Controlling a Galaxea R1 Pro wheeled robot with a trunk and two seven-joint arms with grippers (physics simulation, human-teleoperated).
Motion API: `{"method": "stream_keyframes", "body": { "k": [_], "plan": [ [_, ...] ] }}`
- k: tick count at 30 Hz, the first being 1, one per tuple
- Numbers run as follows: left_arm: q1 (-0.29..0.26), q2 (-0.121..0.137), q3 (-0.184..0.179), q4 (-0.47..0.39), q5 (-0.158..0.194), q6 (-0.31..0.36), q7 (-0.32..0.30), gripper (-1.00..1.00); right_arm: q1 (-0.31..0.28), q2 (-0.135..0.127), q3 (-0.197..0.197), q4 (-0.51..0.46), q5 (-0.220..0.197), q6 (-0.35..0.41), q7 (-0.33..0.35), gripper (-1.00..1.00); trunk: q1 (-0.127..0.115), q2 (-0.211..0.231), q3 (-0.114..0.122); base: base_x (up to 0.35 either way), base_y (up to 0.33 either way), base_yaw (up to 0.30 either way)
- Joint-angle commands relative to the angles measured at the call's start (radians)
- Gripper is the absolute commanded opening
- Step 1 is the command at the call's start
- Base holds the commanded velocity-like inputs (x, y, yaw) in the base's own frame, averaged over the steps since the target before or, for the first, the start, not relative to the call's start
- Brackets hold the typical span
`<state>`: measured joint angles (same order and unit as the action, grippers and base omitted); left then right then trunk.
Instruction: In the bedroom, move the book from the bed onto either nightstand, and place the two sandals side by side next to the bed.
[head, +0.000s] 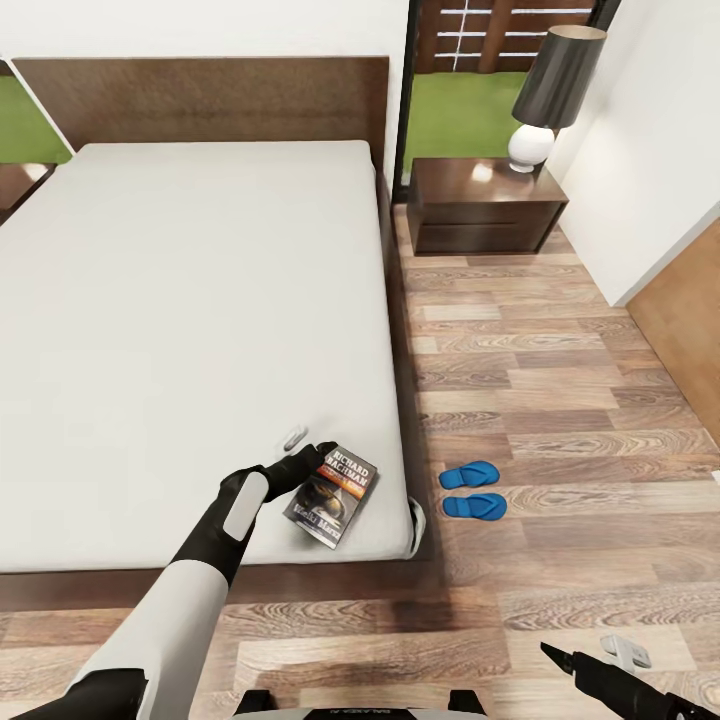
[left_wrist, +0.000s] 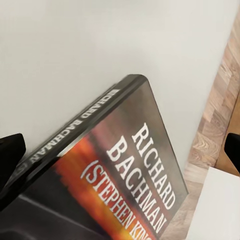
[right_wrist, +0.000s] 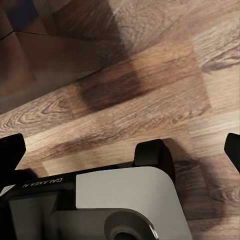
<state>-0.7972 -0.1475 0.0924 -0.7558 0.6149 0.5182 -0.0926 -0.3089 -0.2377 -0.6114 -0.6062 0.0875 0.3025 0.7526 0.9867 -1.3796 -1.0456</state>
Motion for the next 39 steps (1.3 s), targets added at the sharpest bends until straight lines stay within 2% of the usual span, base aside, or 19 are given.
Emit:
{"method": "stream_keyframes", "body": {
  "k": [1,39],
  "plan": [
    [0.0,-0.001,0.006,0.0,0.002,0.008,-0.003,1.0,-0.001,0.001,-0.007,-0.001,0.009,0.006,0.008,1.0,0.0,0.0,-0.001,0.0,-0.056,0.0],
    [0.0,-0.001,0.006,0.0,0.002,0.008,-0.004,1.0,-0.001,0.001,-0.007,-0.001,0.009,0.006,0.007,1.0,0.0,0.0,-0.001,0.0,-0.04,0.0]
  ]
}}
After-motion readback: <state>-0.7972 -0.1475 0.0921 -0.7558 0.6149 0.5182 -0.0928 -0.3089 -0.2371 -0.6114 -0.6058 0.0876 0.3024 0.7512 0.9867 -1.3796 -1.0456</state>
